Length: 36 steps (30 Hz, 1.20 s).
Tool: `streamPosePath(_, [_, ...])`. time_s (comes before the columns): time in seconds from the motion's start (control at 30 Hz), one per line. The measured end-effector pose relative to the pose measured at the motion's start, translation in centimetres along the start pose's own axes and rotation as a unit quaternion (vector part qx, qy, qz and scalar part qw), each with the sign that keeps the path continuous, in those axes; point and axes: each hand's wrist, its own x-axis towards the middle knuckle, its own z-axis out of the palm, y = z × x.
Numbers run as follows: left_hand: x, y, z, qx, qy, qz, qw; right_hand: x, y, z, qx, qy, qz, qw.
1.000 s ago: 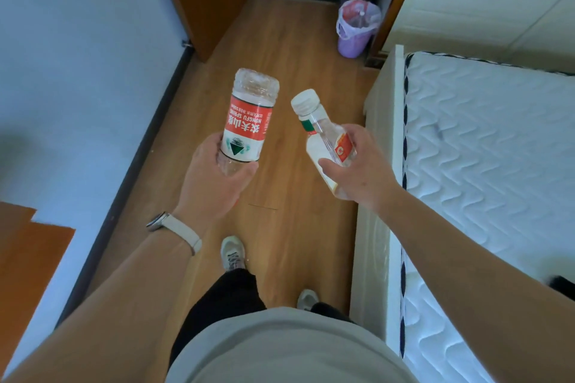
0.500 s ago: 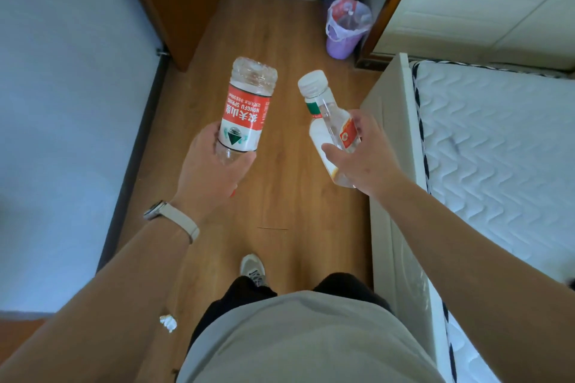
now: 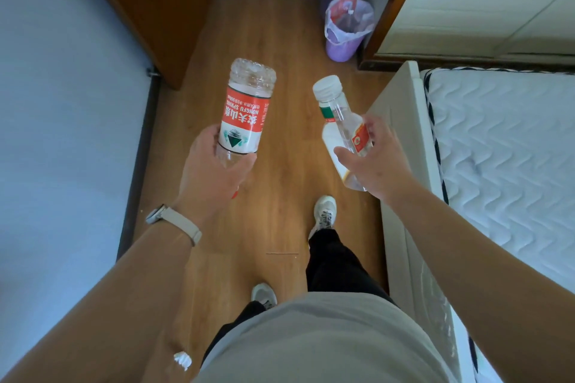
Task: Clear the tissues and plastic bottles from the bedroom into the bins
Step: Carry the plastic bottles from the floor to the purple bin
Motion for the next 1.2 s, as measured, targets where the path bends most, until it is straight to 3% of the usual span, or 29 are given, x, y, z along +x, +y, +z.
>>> streamPosePath(0.23, [11.2,5.0,5.0,0.029,0.003,-0.042,0.999,13.1,1.9,-3.2,0.019,-0.028,0.014,0.999])
streamPosePath(0.6, [26.0,14.3,11.7,0.035,-0.030,-0.018,0.999,29.4,3.5,-9.4,0.007,-0.007,0.042,0.999])
streamPosePath(0.9, [37.9,14.3,10.4,0.004,-0.055,-0.031,0.998,39.0,-0.2,-7.4,-0.003,-0.012,0.070,0.998])
streamPosePath(1.2, [54.4,14.3,5.8,-0.047,-0.138,-0.018,0.989,50.6,-8.9,-2.3,-0.029,0.063,0.144,0.987])
